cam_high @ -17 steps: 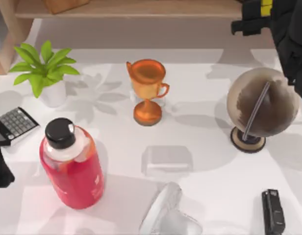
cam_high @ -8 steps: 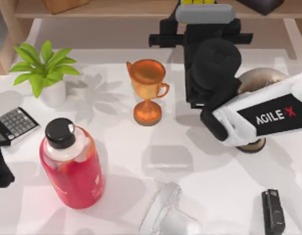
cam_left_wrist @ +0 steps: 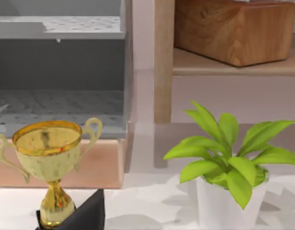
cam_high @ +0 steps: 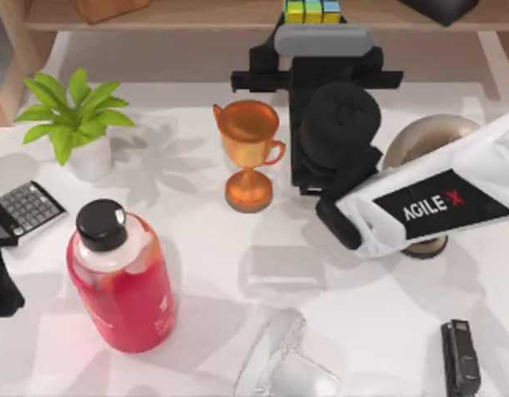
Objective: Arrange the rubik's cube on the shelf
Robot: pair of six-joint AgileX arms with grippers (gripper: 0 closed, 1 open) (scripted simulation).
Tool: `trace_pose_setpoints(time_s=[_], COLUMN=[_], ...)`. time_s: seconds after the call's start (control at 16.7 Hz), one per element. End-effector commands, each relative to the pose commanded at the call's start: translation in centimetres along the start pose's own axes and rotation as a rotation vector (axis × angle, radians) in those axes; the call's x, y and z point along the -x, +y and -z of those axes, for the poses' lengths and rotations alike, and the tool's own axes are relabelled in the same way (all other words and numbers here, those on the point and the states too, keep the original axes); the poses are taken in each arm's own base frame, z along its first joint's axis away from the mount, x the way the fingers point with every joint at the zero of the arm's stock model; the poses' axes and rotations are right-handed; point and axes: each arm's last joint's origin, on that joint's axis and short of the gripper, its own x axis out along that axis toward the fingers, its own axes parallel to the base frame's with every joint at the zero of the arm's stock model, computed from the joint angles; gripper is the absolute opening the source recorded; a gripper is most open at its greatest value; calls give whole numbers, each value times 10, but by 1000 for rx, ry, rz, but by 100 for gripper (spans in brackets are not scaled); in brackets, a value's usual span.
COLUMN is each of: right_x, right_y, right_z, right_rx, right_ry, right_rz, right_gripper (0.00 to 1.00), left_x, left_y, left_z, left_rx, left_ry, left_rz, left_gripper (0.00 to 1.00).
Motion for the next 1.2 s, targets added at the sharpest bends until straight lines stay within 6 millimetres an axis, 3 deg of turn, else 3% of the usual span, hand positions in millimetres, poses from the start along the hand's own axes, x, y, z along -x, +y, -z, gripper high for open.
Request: trace_pose_setpoints(time_s=[0.3, 0.84, 1.2], right_x=[-15, -91, -100], right_y=[1, 2, 1], right_z=[-1, 5, 6], right_rx=[-5, 0, 0], right_ry=[-6, -1, 0], right_rz=[-1, 0, 0], right_gripper=[0, 0, 0], left_x=[0, 0, 0], left_y=[0, 0, 0], left_z=[0, 0, 0], left_rx=[0, 0, 0], left_ry=[0, 0, 0], left_rz=[0, 0, 0], left_gripper=[100, 100, 100])
